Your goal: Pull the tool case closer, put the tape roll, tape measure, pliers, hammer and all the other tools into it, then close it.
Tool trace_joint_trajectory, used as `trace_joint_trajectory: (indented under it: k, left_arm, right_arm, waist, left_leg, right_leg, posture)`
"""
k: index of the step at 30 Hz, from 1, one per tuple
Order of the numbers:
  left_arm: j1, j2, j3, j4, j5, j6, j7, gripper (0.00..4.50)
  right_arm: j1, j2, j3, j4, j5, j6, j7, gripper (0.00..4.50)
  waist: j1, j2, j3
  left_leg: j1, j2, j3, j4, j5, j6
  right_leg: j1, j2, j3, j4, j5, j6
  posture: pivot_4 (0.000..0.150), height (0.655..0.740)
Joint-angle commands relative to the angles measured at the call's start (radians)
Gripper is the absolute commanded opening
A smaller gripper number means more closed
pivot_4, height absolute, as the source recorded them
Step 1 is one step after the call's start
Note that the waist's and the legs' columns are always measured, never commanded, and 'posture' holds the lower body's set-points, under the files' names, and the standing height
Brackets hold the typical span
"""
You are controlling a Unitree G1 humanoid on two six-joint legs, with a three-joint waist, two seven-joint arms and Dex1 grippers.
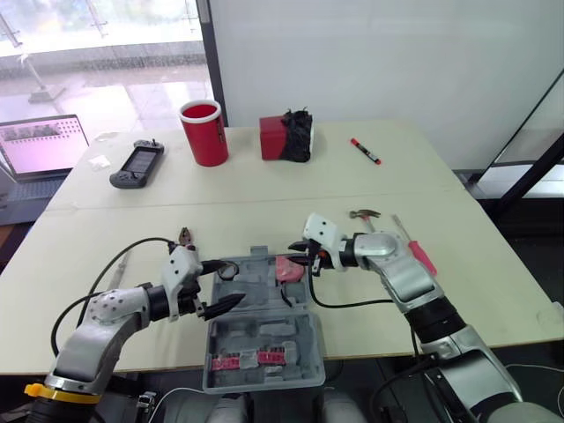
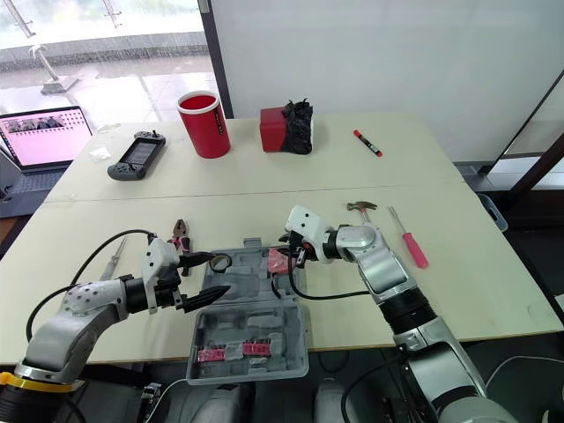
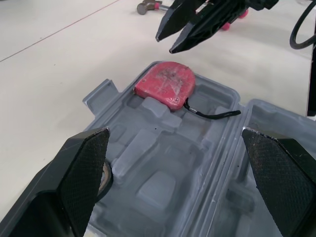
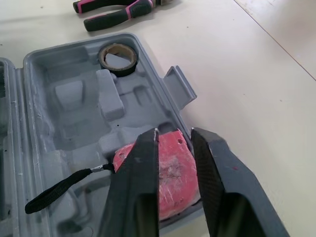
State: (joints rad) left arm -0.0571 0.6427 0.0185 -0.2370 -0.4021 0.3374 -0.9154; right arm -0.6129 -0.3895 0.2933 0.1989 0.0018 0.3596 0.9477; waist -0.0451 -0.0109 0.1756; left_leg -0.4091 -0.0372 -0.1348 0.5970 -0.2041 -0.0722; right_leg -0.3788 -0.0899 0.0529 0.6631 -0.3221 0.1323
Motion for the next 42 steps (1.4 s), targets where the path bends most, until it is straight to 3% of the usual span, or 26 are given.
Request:
trace_joint_trajectory:
  k: [1, 8, 13, 15, 22, 25, 28, 33, 37, 42]
  left_arm:
    - [-0.002, 0.015, 0.027, -0.030, -0.007, -0.007, -0.001, 4.50]
    - [-0.006, 0.028, 0.030, -0.026, -0.006, -0.006, -0.003, 4.50]
    - [-0.015, 0.030, 0.047, -0.023, -0.003, -0.027, 0.011, 4.50]
    - [-0.012, 0.033, 0.056, -0.024, -0.010, -0.021, 0.013, 4.50]
    - [0.025, 0.018, 0.123, 0.007, -0.021, -0.010, 0.054, 4.50]
    - [0.081, 0.012, 0.233, 0.056, -0.039, -0.045, 0.076, 4.50]
    - [0.144, -0.001, 0.326, 0.105, -0.026, -0.130, 0.099, 4.50]
    - [0.267, -0.031, 0.516, 0.289, 0.014, -0.343, 0.151, 4.50]
    - [0.350, -0.049, 0.658, 0.393, -0.030, -0.436, 0.177, 4.50]
    - [0.404, -0.093, 0.741, 0.494, -0.062, -0.502, 0.196, 4.50]
  right_arm:
    - [0.001, 0.012, 0.021, 0.092, -0.023, -0.070, -0.014, 1.03]
    - [0.015, 0.031, 0.068, 0.333, -0.076, -0.191, -0.006, 1.03]
    - [0.033, 0.044, 0.058, 0.453, -0.069, -0.257, 0.008, 1.03]
    - [0.037, 0.063, 0.009, 0.426, -0.023, -0.310, 0.000, 1.03]
    - [0.075, 0.034, -0.102, 0.224, 0.030, -0.483, -0.053, 1.03]
    - [0.114, -0.037, -0.215, 0.119, 0.148, -0.350, -0.038, 1.03]
    - [0.234, -0.081, -0.325, -0.011, 0.236, -0.298, -0.066, 1.84]
    - [0.492, -0.104, -0.512, -0.203, 0.324, -0.255, -0.166, 4.40]
    - [0.669, -0.085, -0.678, -0.256, 0.384, -0.293, -0.247, 4.46]
    - [0.784, -0.063, -0.803, -0.189, 0.426, -0.345, -0.285, 4.46]
  waist:
    - [0.001, 0.000, 0.000]
    - [-0.002, 0.000, 0.000]
    - [-0.002, -0.001, -0.001]
    - [-0.001, -0.001, -0.002]
    - [-0.001, 0.000, 0.000]
    - [0.000, 0.001, 0.000]
    - [0.006, 0.000, 0.000]
    - [0.012, 0.000, 0.000]
    - [0.006, 0.000, 0.000]
    - [0.010, -0.001, -0.001]
  left_leg:
    - [0.000, 0.000, 0.000, 0.000, 0.000, 0.000]
    - [0.001, 0.000, 0.000, 0.000, 0.000, 0.000]
    - [0.013, 0.000, 0.000, -0.002, 0.000, 0.000]
    - [0.020, 0.001, 0.000, -0.004, 0.000, 0.000]
    - [0.015, 0.001, 0.000, -0.004, 0.000, 0.000]
    - [0.014, 0.001, 0.001, -0.004, 0.000, 0.000]
    - [0.014, 0.001, 0.000, -0.005, 0.000, 0.000]
    - [0.008, 0.001, 0.000, -0.005, -0.001, 0.001]
    - [0.004, 0.001, 0.002, -0.003, -0.001, 0.001]
    - [0.003, 0.000, 0.002, -0.003, -0.001, 0.001]
  right_leg:
    - [0.000, 0.000, 0.000, 0.000, 0.000, 0.000]
    - [0.001, 0.000, 0.000, 0.000, 0.000, 0.000]
    - [0.013, 0.000, 0.000, -0.002, 0.000, 0.000]
    - [0.020, 0.000, 0.000, -0.005, -0.001, -0.001]
    - [0.016, 0.000, 0.000, -0.005, -0.001, 0.000]
    - [0.015, 0.000, 0.000, -0.005, -0.001, 0.000]
    - [0.015, 0.000, 0.000, -0.006, -0.001, -0.001]
    - [0.012, -0.001, -0.001, -0.010, -0.001, -0.001]
    - [0.007, -0.003, 0.000, -0.010, 0.000, -0.001]
    - [0.008, -0.004, -0.001, -0.012, -0.002, -0.004]
  posture:
    - [0.150, 0.7400]
    - [0.150, 0.7400]
    - [0.150, 0.7400]
    - [0.150, 0.7400]
    - [0.150, 0.7400]
    - [0.150, 0.7400]
    - [0.150, 0.7400]
    - [0.150, 0.7400]
    - [0.150, 0.7400]
    - [0.150, 0.7400]
